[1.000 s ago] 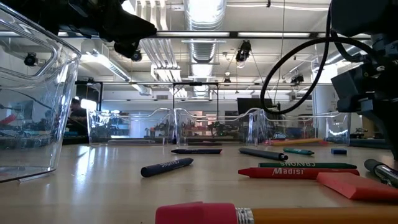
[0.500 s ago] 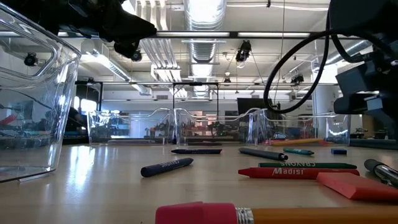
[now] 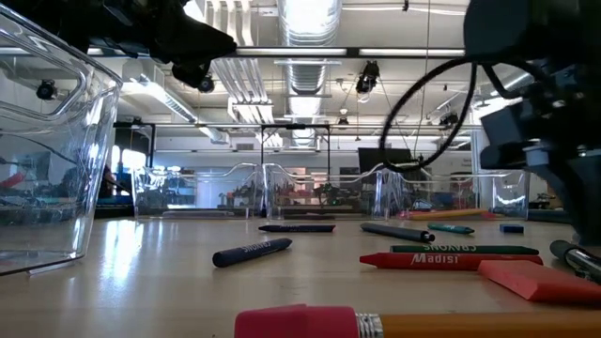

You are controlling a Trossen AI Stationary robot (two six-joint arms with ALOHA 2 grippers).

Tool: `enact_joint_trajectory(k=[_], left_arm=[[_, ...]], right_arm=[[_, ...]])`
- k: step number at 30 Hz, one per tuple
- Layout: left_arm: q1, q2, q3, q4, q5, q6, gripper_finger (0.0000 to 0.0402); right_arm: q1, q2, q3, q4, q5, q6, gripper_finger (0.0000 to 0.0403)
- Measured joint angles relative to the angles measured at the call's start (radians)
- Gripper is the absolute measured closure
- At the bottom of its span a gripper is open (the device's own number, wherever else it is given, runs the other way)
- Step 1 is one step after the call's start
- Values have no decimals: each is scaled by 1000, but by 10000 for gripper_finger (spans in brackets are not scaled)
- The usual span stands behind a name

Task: Sort crayons/erasers/pens/pencils in bins
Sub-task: Put the gray crayon into the top middle transparent bin

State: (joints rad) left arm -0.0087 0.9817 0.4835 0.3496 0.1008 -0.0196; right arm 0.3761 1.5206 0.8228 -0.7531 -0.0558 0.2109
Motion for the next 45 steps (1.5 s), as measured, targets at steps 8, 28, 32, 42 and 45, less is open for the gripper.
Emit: enact_joint_trajectory(k=[8,28,32,42,45], left_arm=[[0,0,0,0,0,0,368],[-1,0,0,-1,0,-4,368],[-1,0,0,-1,2,-50,368],[-3,0,-2,-2,2,-51,368],[-5,0,-2,-12,2,-52,368]], right_arm=[[-120,-41,41,40,103,-104,389],[-547,-31,382,72,116,-571,390],[-666,13,482,130,140,-615,390],[-841,239,705,111,-30,-671,390],[-858,308,744,68,-23,-695,388]])
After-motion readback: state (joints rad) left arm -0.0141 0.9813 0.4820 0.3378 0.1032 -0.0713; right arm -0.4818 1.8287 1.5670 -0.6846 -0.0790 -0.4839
